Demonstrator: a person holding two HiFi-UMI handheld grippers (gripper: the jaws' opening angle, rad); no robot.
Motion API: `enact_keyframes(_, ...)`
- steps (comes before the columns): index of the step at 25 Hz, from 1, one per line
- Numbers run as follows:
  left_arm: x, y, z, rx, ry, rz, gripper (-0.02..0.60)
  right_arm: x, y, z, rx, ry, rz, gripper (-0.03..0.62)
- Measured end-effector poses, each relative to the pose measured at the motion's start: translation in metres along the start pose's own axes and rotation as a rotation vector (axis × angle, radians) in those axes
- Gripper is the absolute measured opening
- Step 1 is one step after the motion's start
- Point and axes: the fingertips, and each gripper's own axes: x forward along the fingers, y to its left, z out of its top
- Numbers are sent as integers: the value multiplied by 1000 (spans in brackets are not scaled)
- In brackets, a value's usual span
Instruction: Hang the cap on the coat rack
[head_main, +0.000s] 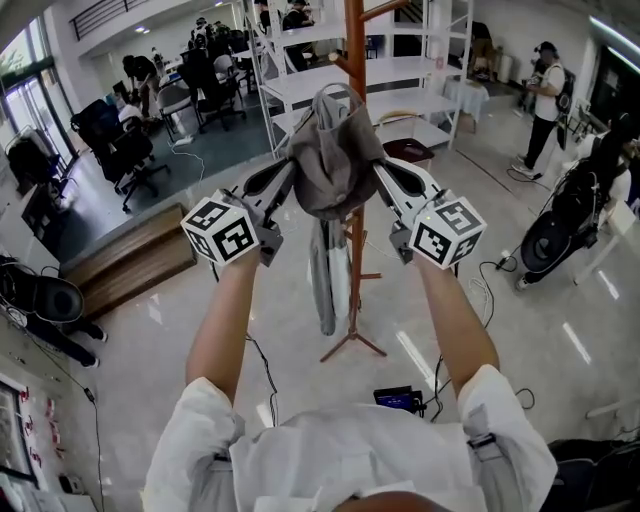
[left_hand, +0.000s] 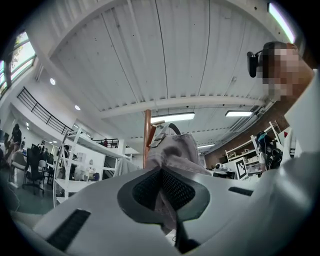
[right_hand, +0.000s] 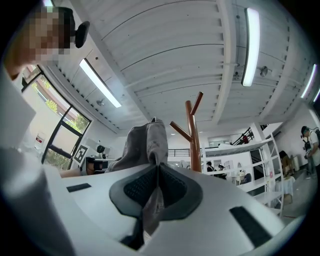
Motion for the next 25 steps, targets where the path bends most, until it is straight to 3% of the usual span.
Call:
enact_keyframes(10, 35, 36, 36, 19, -16, -2, 17, 32, -24, 35, -1, -24, -23, 28)
enact_keyframes(19, 59, 59, 34, -2, 1, 9, 17, 45, -43, 42, 14, -32, -61, 28)
enact_keyframes(25, 74, 64, 21, -23, 30, 9, 17, 48, -59, 24, 58, -11, -88, 29)
